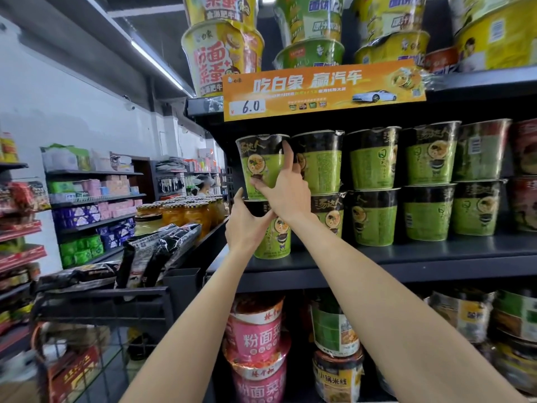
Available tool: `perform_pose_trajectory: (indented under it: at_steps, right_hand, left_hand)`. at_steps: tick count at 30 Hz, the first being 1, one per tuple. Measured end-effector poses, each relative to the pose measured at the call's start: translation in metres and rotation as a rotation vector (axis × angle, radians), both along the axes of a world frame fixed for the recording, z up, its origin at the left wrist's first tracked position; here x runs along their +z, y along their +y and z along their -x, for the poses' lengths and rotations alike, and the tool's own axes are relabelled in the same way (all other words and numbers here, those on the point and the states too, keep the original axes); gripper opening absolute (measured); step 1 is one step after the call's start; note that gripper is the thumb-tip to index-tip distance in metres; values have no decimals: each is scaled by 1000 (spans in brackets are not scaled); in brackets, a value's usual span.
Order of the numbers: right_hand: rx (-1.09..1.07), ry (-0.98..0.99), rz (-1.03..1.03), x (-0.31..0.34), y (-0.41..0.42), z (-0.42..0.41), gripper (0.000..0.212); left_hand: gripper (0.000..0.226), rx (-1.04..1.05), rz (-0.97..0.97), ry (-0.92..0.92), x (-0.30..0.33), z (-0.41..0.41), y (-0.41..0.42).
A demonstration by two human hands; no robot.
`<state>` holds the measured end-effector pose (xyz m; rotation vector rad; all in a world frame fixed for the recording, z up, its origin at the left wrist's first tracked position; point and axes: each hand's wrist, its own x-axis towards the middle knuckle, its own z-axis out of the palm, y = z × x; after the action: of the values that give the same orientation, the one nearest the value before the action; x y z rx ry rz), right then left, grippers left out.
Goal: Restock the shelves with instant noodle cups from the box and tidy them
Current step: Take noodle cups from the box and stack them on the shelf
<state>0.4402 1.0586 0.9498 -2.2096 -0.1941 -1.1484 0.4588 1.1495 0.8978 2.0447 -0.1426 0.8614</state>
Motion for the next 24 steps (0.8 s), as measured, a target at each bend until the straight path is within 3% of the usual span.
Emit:
perform_pose_trajectory:
  at_steps: [3,5,7,11,17,21,24]
  right_hand:
    - [43,19,-6,-1,-4,5,87]
    - [39,-36,8,-6,-12,16,65]
    - [65,-151,2,-18,-27,33,44]
    - [126,-336,29,-58,-78,78,33]
    - [-55,-537,204,-161,-213,161,21]
    - [-134,-334,223,-259,-325,248,16]
    - [-244,11,222,-335,-406,322,17]
  left_hand:
    - [104,-31,-23,-13,1,8,4]
    - [102,-20,-22,-48,0,22,7]
    - [83,26,-49,-137,-6,43,6]
    - [42,-30,-77,-438,-25,94,-28]
    - [18,-323,-199,-743,-93,151,-141]
    - [22,-520,-338,-607,-177,201,-246]
    - [29,-679,-520,-226,-257,241,-334]
